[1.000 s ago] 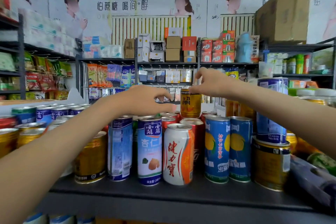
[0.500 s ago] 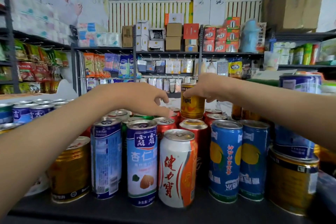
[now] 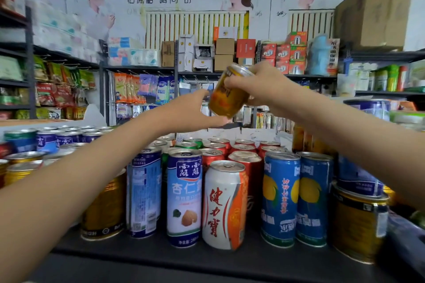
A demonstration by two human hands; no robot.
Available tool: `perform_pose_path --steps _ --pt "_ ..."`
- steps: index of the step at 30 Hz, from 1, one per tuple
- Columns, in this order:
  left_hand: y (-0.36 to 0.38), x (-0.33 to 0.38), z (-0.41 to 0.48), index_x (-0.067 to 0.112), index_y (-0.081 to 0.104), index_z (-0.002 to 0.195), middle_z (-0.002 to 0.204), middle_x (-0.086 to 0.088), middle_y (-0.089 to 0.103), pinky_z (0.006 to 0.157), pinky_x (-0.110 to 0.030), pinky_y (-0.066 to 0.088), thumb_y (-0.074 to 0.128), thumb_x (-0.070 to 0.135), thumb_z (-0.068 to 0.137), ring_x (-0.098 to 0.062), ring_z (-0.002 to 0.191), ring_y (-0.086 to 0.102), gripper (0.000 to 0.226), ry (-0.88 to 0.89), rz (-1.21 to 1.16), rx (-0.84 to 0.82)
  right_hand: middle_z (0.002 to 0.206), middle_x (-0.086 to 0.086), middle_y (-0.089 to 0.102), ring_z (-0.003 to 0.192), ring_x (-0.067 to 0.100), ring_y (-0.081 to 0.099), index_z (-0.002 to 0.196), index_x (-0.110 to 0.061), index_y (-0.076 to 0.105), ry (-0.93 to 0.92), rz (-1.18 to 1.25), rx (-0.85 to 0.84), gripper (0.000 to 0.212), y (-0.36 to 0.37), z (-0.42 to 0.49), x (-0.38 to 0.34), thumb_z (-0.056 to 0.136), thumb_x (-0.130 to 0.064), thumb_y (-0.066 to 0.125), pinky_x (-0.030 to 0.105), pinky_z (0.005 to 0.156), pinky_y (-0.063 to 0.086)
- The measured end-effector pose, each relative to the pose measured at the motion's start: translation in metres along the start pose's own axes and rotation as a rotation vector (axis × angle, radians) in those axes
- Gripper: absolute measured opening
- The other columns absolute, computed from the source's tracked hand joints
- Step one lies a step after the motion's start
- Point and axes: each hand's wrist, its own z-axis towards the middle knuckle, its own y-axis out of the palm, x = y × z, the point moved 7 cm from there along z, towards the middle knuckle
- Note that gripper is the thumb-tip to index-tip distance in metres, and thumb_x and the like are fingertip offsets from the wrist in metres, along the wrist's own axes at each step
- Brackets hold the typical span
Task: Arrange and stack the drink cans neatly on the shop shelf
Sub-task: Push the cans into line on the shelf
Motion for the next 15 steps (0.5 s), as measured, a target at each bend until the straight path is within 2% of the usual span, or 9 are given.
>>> perform_pose_path --steps 2,3,5,7,8,11,15 --pt "-0.004 0.0 -0.003 0.026 0.043 0.127 0.117 0.006 0.055 0.079 -0.023 0.043 0.065 0.053 0.078 -0.013 0.102 0.055 0.061 -0.003 -0.281 0.046 0.111 0.013 0.062 0.1 0.022 0.063 0.12 -0.004 0.05 0.023 0.217 -0.071 0.054 0.002 -0.014 -0.008 0.079 -0.031 0.073 0.036 0.079 0.059" --pt "-0.006 0.0 -0.005 0.026 0.045 0.122 0.114 0.003 0.056 0.08 -0.025 0.047 0.069 0.051 0.073 -0.014 0.102 0.057 0.06 0.002 -0.442 0.054 0.111 0.013 0.062 0.101 0.023 0.063 0.117 -0.005 0.051 0.025 0.318 -0.098 0.045 0.002 -0.022 -0.011 0.082 -0.027 0.07 0.037 0.08 0.059" --pt "-0.008 -0.004 -0.01 0.022 0.047 0.12 0.117 -0.005 0.056 0.091 -0.034 0.05 0.072 0.042 0.064 -0.019 0.106 0.06 0.065 0.008 -0.77 0.08 0.11 0.012 0.06 0.102 0.024 0.063 0.115 -0.008 0.051 0.049 0.514 -0.15 0.036 0.002 -0.033 -0.01 0.086 -0.023 0.067 0.038 0.08 0.058" --pt "-0.011 -0.008 -0.014 0.015 0.048 0.123 0.123 -0.011 0.056 0.091 -0.035 0.053 0.072 0.035 0.063 -0.022 0.106 0.063 0.068 0.022 -1.011 0.121 0.11 0.011 0.059 0.103 0.024 0.062 0.111 -0.015 0.052 0.09 0.59 -0.234 0.024 0.005 -0.044 -0.005 0.09 -0.025 0.061 0.036 0.081 0.058" --pt "-0.012 -0.009 -0.014 0.013 0.049 0.124 0.123 -0.012 0.057 0.087 -0.033 0.055 0.073 0.033 0.063 -0.022 0.104 0.064 0.069 0.028 -1.055 0.138 0.112 0.013 0.059 0.103 0.025 0.063 0.11 -0.017 0.053 0.115 0.562 -0.264 0.023 0.007 -0.047 -0.001 0.091 -0.028 0.059 0.035 0.08 0.058" --pt "-0.017 -0.014 -0.013 0.015 0.052 0.122 0.122 -0.012 0.058 0.077 -0.028 0.057 0.076 0.032 0.063 -0.025 0.102 0.065 0.066 -0.009 -1.038 0.169 0.12 0.021 0.055 0.098 0.029 0.064 0.123 -0.014 0.051 0.198 0.4 -0.303 0.041 0.01 -0.049 0.015 0.089 -0.037 0.059 0.036 0.076 0.058" --pt "-0.025 -0.024 -0.003 0.026 0.057 0.105 0.118 -0.007 0.057 0.073 -0.03 0.058 0.076 0.029 0.076 -0.023 0.104 0.06 0.035 -0.119 -0.848 0.224 0.121 0.021 0.057 0.105 0.025 0.062 0.127 -0.013 0.052 0.179 0.119 -0.329 0.046 0.009 -0.047 0.025 0.092 -0.041 0.056 0.032 0.086 0.054"
